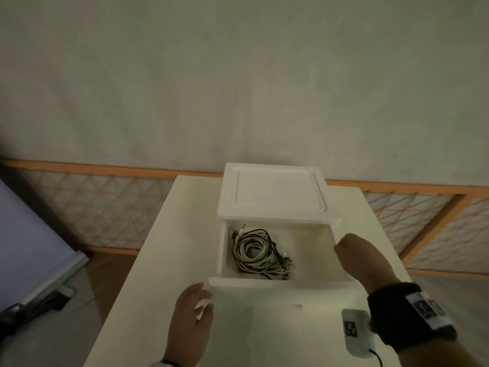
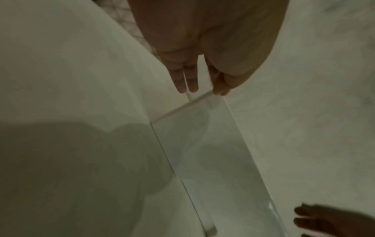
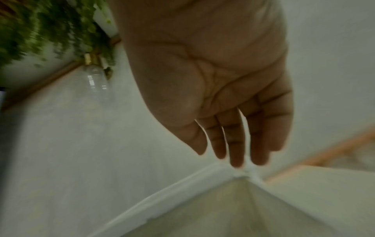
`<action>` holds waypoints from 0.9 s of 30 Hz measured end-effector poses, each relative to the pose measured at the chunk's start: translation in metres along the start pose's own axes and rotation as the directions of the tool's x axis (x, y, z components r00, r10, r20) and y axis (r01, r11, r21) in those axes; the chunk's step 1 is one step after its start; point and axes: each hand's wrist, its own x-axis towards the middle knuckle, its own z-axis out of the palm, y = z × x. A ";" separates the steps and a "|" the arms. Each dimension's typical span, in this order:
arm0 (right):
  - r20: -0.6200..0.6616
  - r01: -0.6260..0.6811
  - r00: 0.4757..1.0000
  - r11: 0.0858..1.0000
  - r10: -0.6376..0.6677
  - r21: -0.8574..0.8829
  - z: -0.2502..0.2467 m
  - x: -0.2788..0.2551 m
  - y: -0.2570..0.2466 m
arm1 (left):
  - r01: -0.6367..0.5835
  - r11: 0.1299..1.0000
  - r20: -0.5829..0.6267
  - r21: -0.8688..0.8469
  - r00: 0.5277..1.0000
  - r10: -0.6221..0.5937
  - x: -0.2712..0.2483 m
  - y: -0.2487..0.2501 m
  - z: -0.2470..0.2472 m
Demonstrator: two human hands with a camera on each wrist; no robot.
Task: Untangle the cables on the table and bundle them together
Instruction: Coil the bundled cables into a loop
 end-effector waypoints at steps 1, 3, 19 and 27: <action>-0.042 -0.100 0.993 0.984 0.107 0.149 0.011 -0.011 0.016 | 0.104 0.995 0.004 0.003 0.995 -0.104 -0.003 0.001 0.004; -0.077 -0.260 0.939 0.841 0.334 0.474 0.032 -0.032 0.035 | 0.350 0.934 0.080 -0.065 0.935 -0.345 -0.008 0.004 0.014; 0.491 -0.313 0.811 -0.473 0.318 0.824 0.072 -0.070 -0.016 | 0.719 0.357 0.406 -0.596 0.654 -0.639 0.028 0.042 0.035; 0.431 -0.326 0.849 -0.340 0.305 0.882 0.107 -0.051 -0.037 | 0.731 0.492 0.406 -0.473 0.677 -0.614 0.060 0.030 0.041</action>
